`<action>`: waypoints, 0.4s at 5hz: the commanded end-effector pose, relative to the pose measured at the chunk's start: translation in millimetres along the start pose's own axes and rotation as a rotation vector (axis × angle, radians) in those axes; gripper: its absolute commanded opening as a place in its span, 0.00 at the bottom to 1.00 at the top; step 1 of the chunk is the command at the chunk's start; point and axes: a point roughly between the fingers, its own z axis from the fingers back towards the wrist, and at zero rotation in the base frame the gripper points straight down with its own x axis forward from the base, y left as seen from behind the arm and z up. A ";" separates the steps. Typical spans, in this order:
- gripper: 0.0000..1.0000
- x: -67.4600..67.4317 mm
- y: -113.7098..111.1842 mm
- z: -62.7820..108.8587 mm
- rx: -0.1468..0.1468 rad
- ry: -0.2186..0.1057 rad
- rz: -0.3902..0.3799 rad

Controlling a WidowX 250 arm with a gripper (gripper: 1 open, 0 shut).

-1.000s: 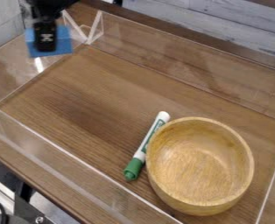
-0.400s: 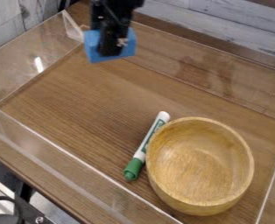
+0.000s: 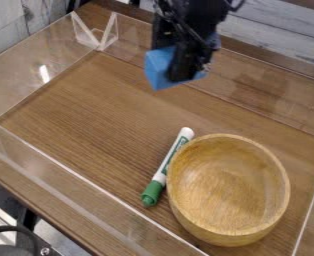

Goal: Put the blue block in the brown bowl

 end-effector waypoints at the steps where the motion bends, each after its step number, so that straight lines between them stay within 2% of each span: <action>1: 0.00 2.4 -19.6 24.2 0.015 -0.068 0.063; 2: 0.00 1.2 -42.5 29.4 0.005 -0.073 0.125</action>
